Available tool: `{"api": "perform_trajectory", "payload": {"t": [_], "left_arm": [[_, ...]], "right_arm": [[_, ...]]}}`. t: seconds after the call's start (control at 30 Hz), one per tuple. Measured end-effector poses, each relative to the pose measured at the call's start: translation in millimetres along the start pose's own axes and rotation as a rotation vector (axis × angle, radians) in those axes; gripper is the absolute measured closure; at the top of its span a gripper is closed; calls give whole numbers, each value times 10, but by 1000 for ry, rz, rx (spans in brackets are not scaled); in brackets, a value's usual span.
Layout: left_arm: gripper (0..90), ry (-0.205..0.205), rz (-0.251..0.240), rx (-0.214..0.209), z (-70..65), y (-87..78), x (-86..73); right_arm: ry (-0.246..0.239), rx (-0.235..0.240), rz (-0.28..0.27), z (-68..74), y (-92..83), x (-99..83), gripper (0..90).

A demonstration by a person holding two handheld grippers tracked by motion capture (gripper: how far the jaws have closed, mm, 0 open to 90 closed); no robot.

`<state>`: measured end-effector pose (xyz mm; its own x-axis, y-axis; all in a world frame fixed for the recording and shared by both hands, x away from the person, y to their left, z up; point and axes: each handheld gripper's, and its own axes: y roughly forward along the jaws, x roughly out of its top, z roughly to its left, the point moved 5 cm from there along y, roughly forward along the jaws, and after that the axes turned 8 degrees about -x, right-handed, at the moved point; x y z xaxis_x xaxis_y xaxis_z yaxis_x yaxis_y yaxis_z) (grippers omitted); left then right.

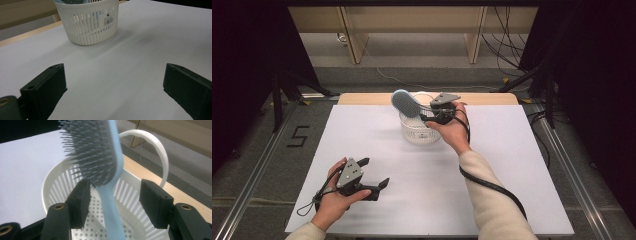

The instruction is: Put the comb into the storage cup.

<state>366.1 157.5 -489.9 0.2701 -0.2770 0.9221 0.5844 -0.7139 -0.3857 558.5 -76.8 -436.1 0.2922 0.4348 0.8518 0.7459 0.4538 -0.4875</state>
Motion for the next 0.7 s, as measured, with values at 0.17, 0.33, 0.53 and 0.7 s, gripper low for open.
{"api": "perform_trajectory", "payload": {"t": [0.17, 0.33, 0.53, 0.7], "left_arm": [[40, -2, 0, 0, -5, 4, 1], [40, -6, 1, 0, 1, 5, -3], [40, -9, -2, 2, 3, 3, -2], [39, -15, -4, 6, 14, -1, -5]], "right_arm": [[14, -7, -3, -56, -82, -1, 387], [49, -10, 6, -99, -118, -23, 330], [74, -12, 1, -118, -146, -43, 269], [86, -8, -4, -140, -187, -66, 185]]}}
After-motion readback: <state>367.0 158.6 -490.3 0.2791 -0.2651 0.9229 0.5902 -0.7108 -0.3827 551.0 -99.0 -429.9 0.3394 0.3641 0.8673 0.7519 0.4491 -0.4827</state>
